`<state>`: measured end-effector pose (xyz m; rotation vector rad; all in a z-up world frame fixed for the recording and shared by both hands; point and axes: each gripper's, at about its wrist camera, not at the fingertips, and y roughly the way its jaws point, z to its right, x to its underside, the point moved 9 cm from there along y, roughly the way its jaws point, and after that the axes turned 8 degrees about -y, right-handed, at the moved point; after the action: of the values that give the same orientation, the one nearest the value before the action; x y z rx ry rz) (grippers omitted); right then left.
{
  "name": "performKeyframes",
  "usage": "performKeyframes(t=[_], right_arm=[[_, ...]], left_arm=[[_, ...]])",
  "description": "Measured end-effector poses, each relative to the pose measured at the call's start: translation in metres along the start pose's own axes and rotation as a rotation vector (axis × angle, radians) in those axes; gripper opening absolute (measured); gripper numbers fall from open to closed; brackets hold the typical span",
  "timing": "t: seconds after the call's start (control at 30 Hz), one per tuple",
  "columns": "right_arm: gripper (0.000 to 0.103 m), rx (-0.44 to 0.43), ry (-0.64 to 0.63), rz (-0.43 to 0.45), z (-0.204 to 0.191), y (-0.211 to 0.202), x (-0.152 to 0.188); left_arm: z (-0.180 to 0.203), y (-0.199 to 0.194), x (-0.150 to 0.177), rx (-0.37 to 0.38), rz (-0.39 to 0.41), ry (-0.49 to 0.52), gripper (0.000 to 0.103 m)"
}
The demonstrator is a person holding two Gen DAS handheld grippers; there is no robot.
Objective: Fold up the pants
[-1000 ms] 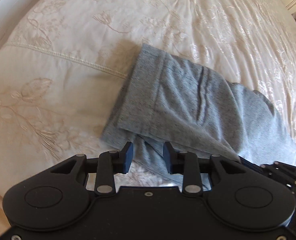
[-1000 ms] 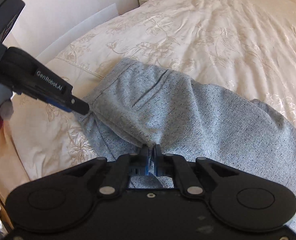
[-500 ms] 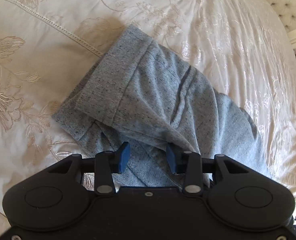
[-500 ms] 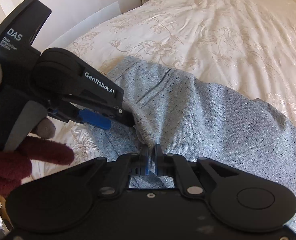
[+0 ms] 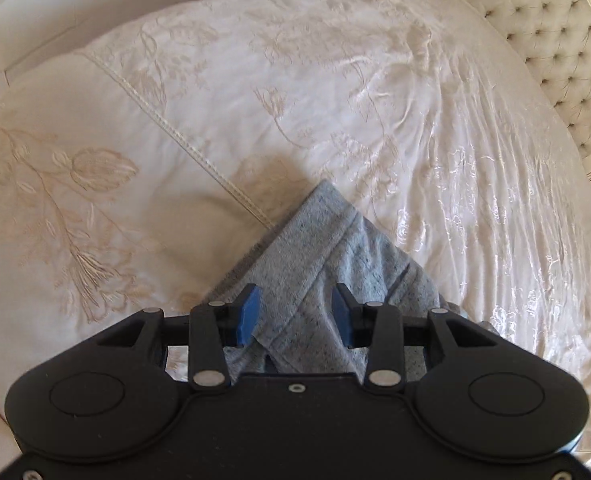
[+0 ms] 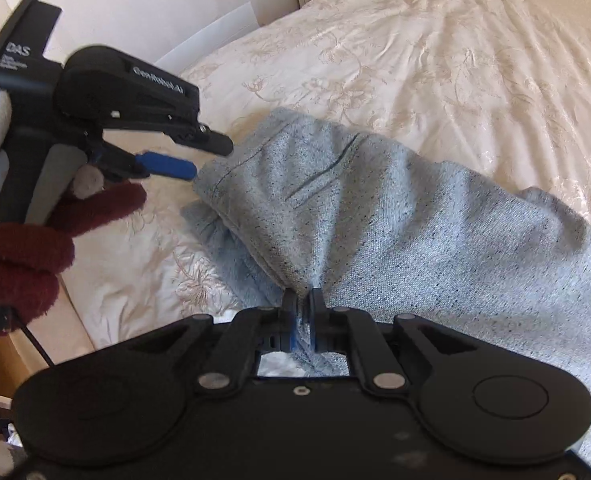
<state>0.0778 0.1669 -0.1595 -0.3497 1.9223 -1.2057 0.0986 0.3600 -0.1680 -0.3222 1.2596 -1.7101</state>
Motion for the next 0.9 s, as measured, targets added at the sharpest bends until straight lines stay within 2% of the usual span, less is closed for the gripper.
performKeyframes(t=[0.13, 0.2, 0.27, 0.33, 0.4, 0.5, 0.53, 0.57, 0.63, 0.67, 0.7, 0.77, 0.9], right_arm=[[0.011, 0.011, -0.019, -0.073, -0.004, 0.032, 0.015], [0.020, 0.047, -0.026, -0.048, -0.004, 0.027, 0.013], [0.025, 0.041, 0.002, 0.009, -0.002, 0.010, 0.008], [0.026, 0.037, 0.041, 0.067, 0.006, -0.007, 0.008], [0.026, 0.072, 0.093, 0.094, 0.020, -0.017, 0.014], [0.028, 0.128, 0.205, 0.071, 0.048, -0.013, 0.025], [0.028, 0.132, 0.232, 0.049, 0.054, -0.007, 0.029], [0.028, 0.129, 0.243, 0.013, 0.058, 0.001, 0.036], [0.028, 0.116, 0.235, -0.084, 0.057, 0.019, 0.053], [0.027, 0.111, 0.228, -0.118, 0.056, 0.025, 0.064], [0.027, 0.112, 0.222, -0.124, 0.055, 0.026, 0.068], [0.027, 0.105, 0.240, -0.113, 0.055, 0.019, 0.067], [0.028, 0.135, 0.285, -0.018, 0.068, -0.001, 0.047]], left_arm=[[-0.004, -0.003, -0.006, -0.081, 0.038, 0.055, 0.048], [0.002, -0.004, -0.005, -0.097, 0.038, 0.114, 0.048], [0.015, -0.003, 0.000, -0.105, 0.038, 0.194, 0.048], [0.031, 0.000, 0.009, -0.113, 0.027, 0.295, 0.048], [0.048, 0.009, 0.021, -0.103, 0.001, 0.401, 0.048], [0.061, 0.027, 0.034, -0.121, -0.044, 0.503, 0.048], [0.059, 0.035, 0.037, -0.160, -0.063, 0.531, 0.051], [0.052, 0.043, 0.040, -0.236, -0.088, 0.562, 0.052], [0.021, 0.060, 0.046, -0.452, -0.136, 0.625, 0.052], [0.008, 0.064, 0.048, -0.498, -0.157, 0.622, 0.054], [-0.004, 0.064, 0.049, -0.475, -0.179, 0.587, 0.055], [-0.008, 0.057, 0.047, -0.442, -0.170, 0.548, 0.055], [0.018, 0.035, 0.043, -0.429, -0.096, 0.607, 0.046]])
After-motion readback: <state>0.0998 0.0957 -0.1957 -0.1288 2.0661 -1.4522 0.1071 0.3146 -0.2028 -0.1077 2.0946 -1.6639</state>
